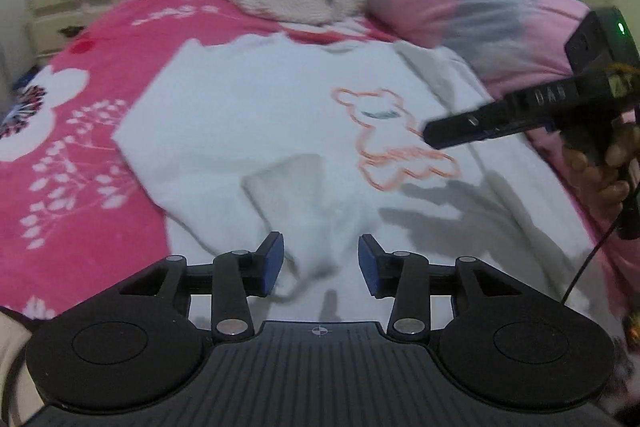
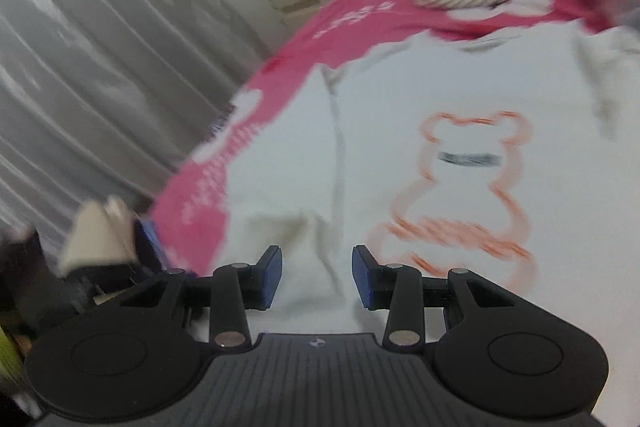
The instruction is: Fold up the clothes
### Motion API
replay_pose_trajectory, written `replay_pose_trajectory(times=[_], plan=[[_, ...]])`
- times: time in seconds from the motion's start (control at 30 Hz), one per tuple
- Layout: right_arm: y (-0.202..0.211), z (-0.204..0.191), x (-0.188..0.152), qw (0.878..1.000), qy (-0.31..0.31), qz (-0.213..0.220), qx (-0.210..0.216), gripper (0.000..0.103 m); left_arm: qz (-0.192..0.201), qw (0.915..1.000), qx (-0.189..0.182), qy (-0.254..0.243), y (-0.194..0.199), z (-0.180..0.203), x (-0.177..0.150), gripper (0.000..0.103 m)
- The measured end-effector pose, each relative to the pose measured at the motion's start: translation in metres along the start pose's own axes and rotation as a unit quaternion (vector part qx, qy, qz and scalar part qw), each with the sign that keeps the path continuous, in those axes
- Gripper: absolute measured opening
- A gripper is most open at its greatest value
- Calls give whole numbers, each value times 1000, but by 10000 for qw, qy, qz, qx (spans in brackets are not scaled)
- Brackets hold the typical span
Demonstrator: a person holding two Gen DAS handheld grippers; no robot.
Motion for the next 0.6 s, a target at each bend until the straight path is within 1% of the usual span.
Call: replay_pose_trajectory(times=[0.07,0.13,0.23,0.33,0.4,0.43,0.47,0.53,0.6], plan=[[-30,-8,16,9991,-171,-113,378,42,-147,9999,24,16,-8,-2,0,41],[-63,-18,25,9971,-169,-317,672,42,-404,9991,10,-100,-11,4,-8,41],[-107,-28,31,9961,39,-541,701,42,-674,9975,-67,-182,-5,13,-26,41],[-139,-28,27,9936,264,-956,541,42,-819,9965,-151,42,9,14,-43,42],[-145,-27,19,9895,245,-1289,605,42,-830,9961,-124,254,21,8,-51,42],[-139,-28,14,9864,206,-1412,811,42,-800,9960,-110,381,28,4,-55,42],[-132,-30,10,9835,198,-1514,969,42,-754,9957,-114,525,34,0,-56,42],[-108,-32,-2,9796,298,-1648,1115,42,-667,9942,-164,833,45,-8,-57,46],[-80,-34,-19,9769,420,-1726,1190,42,-608,9918,-267,1096,51,-16,-57,48]])
Point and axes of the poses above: each gripper's, at about its wrist camera, not at the fingertips, and y roughly against the way its jaws point, z to its right, x to its top, the point moved 7 cm from there along -y, roughly the way its jaws point, and after that the axes turned 2 degrees about z, right-handed, at the moved point
